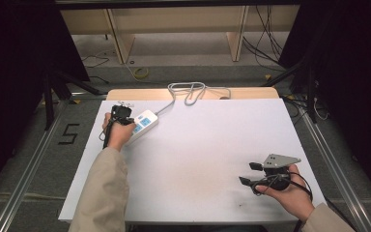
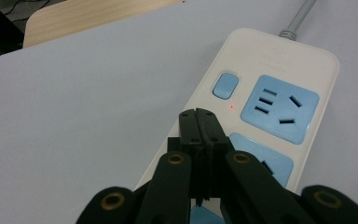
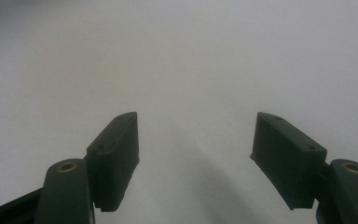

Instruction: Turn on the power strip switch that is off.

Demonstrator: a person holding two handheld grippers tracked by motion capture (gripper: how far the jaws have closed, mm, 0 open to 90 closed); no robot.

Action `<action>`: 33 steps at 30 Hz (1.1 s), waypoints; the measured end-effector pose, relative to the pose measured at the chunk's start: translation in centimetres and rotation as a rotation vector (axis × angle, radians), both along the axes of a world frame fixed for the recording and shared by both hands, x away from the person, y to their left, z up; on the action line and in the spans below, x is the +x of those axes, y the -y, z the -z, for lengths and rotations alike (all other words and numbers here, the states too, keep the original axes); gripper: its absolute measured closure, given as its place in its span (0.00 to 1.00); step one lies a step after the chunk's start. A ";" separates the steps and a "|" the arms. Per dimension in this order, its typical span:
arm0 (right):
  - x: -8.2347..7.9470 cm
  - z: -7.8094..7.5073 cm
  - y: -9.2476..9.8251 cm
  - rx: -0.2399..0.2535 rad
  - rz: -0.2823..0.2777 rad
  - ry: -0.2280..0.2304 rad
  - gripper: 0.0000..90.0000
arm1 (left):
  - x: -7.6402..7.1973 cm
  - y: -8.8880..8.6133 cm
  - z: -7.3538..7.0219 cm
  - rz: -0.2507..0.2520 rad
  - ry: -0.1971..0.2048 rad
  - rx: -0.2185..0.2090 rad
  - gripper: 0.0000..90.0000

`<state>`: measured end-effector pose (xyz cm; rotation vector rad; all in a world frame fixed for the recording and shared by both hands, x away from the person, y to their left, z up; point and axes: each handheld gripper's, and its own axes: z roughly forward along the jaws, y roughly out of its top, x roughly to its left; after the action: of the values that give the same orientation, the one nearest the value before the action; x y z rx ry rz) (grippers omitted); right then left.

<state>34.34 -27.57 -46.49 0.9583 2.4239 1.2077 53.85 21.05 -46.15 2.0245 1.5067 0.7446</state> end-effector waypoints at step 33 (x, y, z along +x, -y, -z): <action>0.0 0.0 0.0 -0.003 -0.003 -0.002 0.36 | 0.8 0.1 -0.5 -0.009 -0.068 -0.001 1.00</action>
<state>34.33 -27.59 -46.48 0.9561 2.4285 1.2049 54.67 20.94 -45.61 2.0632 1.5547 0.6847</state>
